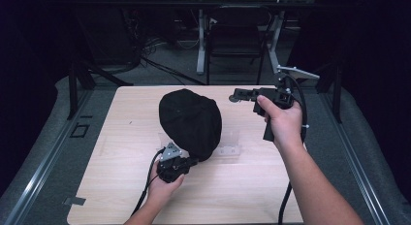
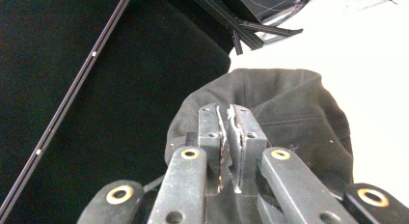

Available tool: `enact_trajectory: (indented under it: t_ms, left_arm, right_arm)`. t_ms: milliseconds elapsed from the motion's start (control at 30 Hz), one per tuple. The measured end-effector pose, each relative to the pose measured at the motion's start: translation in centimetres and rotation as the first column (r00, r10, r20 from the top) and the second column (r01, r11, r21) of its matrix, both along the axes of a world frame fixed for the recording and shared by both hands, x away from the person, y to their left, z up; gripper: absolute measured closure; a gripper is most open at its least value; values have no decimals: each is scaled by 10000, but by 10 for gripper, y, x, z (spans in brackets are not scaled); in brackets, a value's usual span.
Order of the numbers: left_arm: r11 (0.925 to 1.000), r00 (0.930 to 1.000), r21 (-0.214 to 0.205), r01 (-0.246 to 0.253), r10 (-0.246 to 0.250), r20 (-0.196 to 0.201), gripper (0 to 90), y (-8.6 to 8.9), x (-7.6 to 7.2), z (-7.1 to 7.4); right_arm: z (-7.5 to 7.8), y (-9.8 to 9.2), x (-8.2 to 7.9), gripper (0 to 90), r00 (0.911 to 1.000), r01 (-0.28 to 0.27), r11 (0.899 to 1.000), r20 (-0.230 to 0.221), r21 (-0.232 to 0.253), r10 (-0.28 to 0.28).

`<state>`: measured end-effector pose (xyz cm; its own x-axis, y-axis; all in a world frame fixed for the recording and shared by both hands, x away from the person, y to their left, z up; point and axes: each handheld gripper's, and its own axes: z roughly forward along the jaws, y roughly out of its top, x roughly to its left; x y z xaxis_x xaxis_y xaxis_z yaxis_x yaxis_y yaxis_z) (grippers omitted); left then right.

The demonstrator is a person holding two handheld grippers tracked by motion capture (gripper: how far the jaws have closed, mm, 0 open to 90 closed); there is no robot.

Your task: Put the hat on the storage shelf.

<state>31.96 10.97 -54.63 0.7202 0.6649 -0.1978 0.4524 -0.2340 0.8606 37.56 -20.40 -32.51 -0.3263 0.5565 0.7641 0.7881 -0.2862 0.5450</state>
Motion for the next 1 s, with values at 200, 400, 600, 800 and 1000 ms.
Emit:
enact_trajectory:
  t_ms: [200, 400, 600, 800, 1000]
  left_arm:
    - [9998, 9999, -193, -90, 88, -104, 844, 1, 0, -2]
    - [10000, 10000, -77, 37, -37, -79, 844, 1, -1, -2]
    - [9999, 9999, -117, 6, -7, -125, 844, 1, -2, -2]
    - [9999, 9999, 11, -168, 168, 8, 831, 2, -2, -1]
    - [9990, 9995, -323, -306, 305, -48, 745, 9, -5, 5]
  right_arm:
    - [0, -3, -1, 841, 10000, 31, 10000, 20, -4, -31]
    - [-1, -5, -2, 838, 10000, 65, 10000, 28, -14, -65]
    - [-3, -8, -2, 837, 9998, 183, 9998, 3, -34, -183]
    - [-4, -11, -3, 837, 9997, 260, 9995, 29, -187, -259]
    - [-10, -13, -5, 832, 9996, 277, 9990, -20, -343, -278]
